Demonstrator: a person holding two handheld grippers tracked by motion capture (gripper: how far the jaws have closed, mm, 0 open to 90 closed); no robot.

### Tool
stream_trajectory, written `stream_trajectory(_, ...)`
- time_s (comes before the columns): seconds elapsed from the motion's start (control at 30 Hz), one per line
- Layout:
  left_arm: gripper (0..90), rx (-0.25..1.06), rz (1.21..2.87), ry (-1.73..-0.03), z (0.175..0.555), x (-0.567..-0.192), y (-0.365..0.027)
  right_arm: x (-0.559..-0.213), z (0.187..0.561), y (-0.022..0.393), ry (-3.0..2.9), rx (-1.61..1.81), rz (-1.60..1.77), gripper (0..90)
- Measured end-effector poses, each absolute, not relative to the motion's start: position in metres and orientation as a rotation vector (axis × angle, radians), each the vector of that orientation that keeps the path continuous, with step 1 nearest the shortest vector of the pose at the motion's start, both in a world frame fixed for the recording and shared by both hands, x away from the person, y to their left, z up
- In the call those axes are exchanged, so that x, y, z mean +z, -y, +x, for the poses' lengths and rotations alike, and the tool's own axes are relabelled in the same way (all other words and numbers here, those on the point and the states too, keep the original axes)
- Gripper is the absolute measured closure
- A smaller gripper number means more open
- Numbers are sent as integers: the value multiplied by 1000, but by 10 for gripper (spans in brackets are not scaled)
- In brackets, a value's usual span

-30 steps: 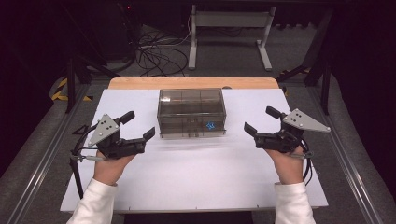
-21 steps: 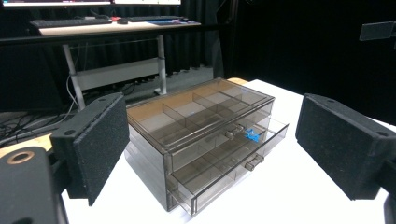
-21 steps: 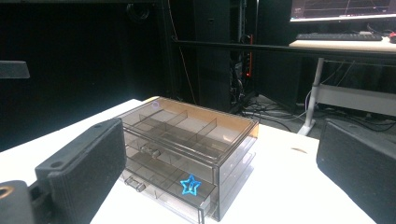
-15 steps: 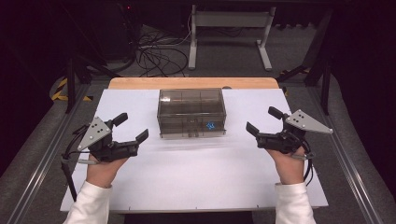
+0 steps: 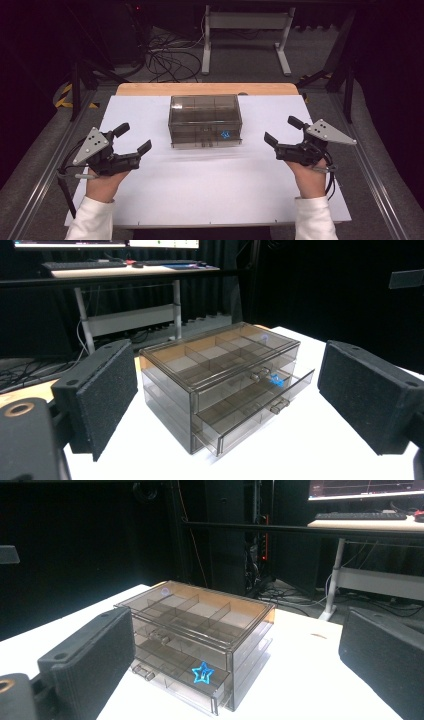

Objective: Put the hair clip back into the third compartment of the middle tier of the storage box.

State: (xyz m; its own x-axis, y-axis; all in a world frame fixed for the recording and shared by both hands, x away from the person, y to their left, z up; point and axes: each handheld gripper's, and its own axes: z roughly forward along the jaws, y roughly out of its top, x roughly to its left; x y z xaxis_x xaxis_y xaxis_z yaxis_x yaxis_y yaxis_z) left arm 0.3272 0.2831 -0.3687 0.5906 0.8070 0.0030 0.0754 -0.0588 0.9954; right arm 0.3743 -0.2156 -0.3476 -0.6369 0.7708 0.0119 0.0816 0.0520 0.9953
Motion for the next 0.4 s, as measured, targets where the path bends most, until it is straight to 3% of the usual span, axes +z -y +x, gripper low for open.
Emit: stream_trajectory(0.4,98,709,1520,-790,330,-373,-292,-352,378,215,-1803,1624,866,23)
